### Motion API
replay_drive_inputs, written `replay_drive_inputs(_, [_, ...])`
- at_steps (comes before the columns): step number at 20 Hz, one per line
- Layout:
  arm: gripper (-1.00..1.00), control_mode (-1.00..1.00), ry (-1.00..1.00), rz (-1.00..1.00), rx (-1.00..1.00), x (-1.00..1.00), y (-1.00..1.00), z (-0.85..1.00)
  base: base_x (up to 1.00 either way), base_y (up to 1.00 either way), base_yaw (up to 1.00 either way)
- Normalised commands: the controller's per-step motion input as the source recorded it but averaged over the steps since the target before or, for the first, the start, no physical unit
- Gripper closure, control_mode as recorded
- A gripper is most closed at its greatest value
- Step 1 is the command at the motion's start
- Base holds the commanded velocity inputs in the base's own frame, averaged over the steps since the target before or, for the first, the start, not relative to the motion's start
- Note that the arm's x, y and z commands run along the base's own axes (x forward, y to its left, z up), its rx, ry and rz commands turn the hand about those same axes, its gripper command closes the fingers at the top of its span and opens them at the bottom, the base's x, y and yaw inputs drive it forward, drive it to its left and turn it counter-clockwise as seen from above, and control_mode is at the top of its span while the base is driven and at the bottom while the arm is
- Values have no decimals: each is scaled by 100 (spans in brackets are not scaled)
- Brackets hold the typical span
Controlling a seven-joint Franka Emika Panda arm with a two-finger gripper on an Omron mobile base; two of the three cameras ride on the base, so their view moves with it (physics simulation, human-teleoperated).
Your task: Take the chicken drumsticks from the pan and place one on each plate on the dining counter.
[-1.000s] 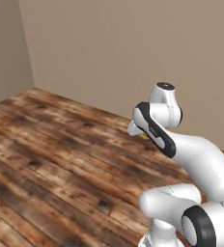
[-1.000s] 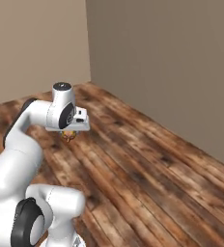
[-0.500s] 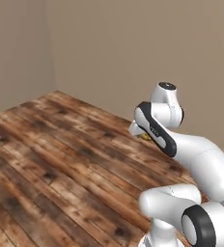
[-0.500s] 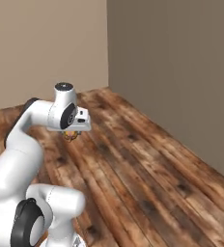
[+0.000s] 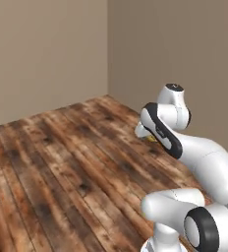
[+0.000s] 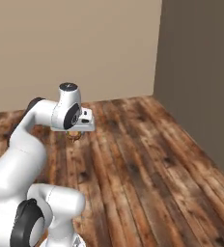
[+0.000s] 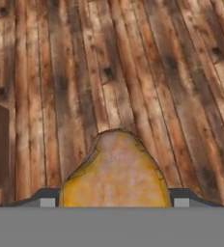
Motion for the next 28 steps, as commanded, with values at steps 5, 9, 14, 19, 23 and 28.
replay_drive_inputs(5, [100,100,0,0,0,0,0,0,78,0,65])
replay_drive_inputs(9, [100,100,0,0,0,0,0,0,94,0,55])
replay_drive_inputs(14, [100,100,0,0,0,0,0,0,100,0,44])
replay_drive_inputs(19, [100,100,0,0,0,0,0,0,100,-3,32])
replay_drive_inputs(23, [100,100,0,0,0,0,0,0,100,-5,32])
replay_drive_inputs(28, [100,100,0,0,0,0,0,0,100,-14,36])
